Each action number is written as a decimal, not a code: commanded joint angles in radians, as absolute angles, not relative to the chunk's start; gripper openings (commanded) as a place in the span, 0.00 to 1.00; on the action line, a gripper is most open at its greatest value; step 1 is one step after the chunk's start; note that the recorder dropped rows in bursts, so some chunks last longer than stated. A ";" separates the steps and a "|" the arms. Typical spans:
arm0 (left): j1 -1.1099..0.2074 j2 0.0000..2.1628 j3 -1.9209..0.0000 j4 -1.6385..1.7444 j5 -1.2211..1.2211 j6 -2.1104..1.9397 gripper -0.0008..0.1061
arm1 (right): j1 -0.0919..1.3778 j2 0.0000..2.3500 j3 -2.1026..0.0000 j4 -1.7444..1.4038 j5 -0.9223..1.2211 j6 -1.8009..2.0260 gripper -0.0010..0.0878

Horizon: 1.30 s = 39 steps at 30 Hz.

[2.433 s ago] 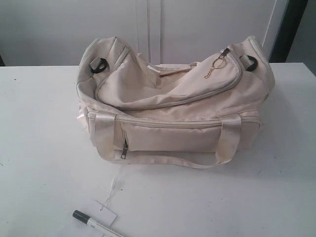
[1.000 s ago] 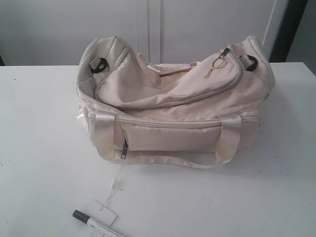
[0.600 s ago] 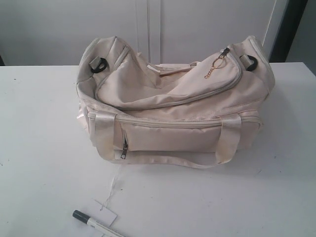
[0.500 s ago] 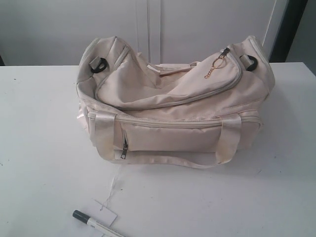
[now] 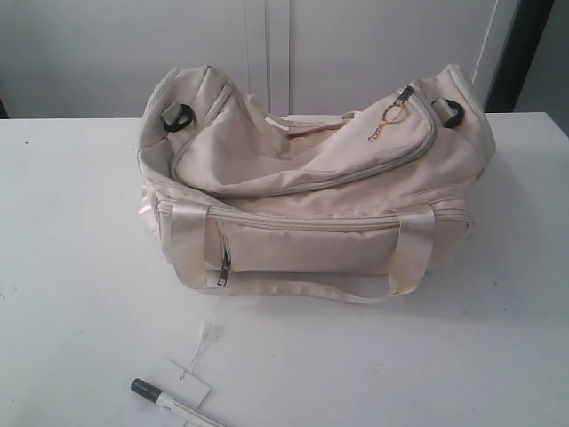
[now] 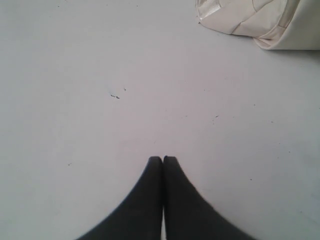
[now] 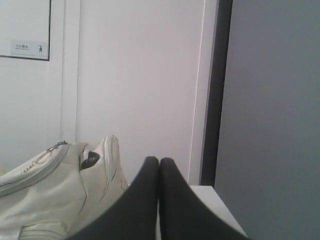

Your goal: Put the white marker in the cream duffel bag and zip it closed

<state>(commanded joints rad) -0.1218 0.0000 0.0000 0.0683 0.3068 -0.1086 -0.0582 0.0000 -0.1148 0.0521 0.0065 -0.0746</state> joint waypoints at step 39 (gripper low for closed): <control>-0.122 0.000 0.000 0.068 0.307 -0.109 0.01 | -0.058 0.887 -0.717 0.142 0.323 -0.079 0.01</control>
